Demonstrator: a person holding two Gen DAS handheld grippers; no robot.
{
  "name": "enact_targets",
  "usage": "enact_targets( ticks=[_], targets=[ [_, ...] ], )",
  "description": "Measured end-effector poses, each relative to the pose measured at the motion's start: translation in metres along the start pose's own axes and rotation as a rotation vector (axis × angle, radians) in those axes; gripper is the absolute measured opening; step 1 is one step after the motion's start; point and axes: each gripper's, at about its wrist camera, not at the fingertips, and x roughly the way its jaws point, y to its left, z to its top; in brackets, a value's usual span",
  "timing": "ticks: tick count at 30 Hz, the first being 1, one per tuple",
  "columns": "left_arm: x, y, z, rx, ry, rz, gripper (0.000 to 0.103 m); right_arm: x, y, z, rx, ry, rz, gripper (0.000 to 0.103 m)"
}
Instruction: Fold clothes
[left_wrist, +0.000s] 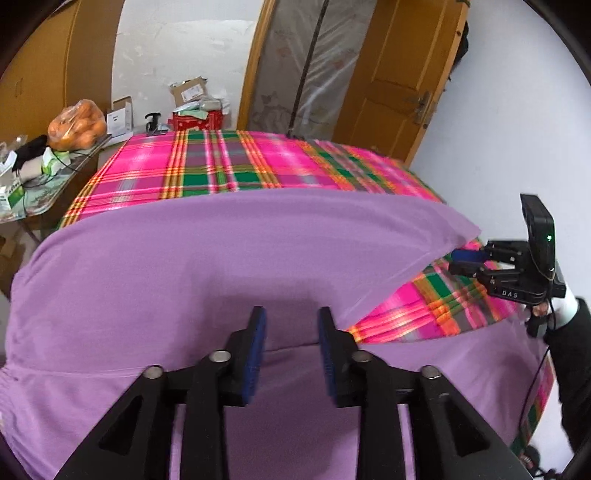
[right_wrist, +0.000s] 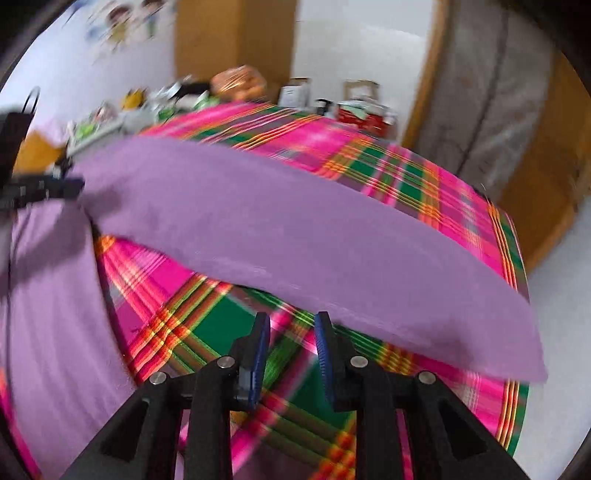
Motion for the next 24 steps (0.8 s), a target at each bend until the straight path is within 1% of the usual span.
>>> enact_targets(
  ticks=[2, 4, 9, 11, 13, 15, 16, 17, 18, 19, 20, 21, 24],
  targets=[
    [0.006, -0.004, -0.001, 0.037, 0.015, -0.012, 0.047, 0.006, 0.007, 0.002, -0.044, 0.002, -0.021, 0.029],
    [0.017, -0.017, 0.002, 0.091, 0.031, -0.021, 0.047, 0.011, 0.012, 0.003, -0.085, 0.002, -0.04, 0.03],
    [0.049, -0.053, 0.01, 0.215, 0.072, -0.043, 0.047, 0.014, 0.014, 0.006, -0.12, -0.012, -0.061, 0.03],
    [0.062, -0.065, 0.009, 0.264, 0.102, -0.037, 0.047, 0.019, 0.007, 0.011, -0.12, -0.012, -0.06, 0.03],
    [0.068, -0.069, 0.007, 0.288, 0.119, -0.033, 0.047, 0.02, 0.006, 0.01, -0.122, -0.016, -0.058, 0.03],
    [0.071, -0.07, 0.007, 0.29, 0.111, -0.023, 0.047, 0.021, 0.004, 0.009, -0.118, -0.019, -0.046, 0.03],
    [0.071, -0.069, 0.007, 0.282, 0.105, -0.025, 0.045, 0.022, 0.003, 0.01, -0.112, -0.02, -0.037, 0.03],
    [0.07, -0.069, 0.008, 0.275, 0.101, -0.024, 0.039, 0.022, 0.002, 0.01, -0.103, -0.018, -0.026, 0.028],
    [0.07, -0.068, 0.008, 0.269, 0.097, -0.014, 0.029, 0.023, 0.001, 0.01, -0.096, -0.016, -0.017, 0.017],
    [0.07, -0.066, 0.009, 0.26, 0.092, -0.006, 0.018, 0.024, 0.002, 0.01, -0.095, -0.014, -0.014, 0.012],
    [0.069, -0.063, 0.01, 0.248, 0.09, -0.015, 0.01, 0.025, 0.002, 0.011, -0.094, -0.012, -0.012, 0.006],
    [0.066, -0.061, 0.009, 0.238, 0.085, -0.025, 0.005, 0.024, 0.003, 0.01, -0.096, -0.013, -0.015, 0.004],
    [0.055, -0.057, 0.008, 0.22, 0.062, -0.055, 0.004, 0.018, 0.004, 0.008, -0.092, -0.021, -0.003, 0.003]
  ],
)
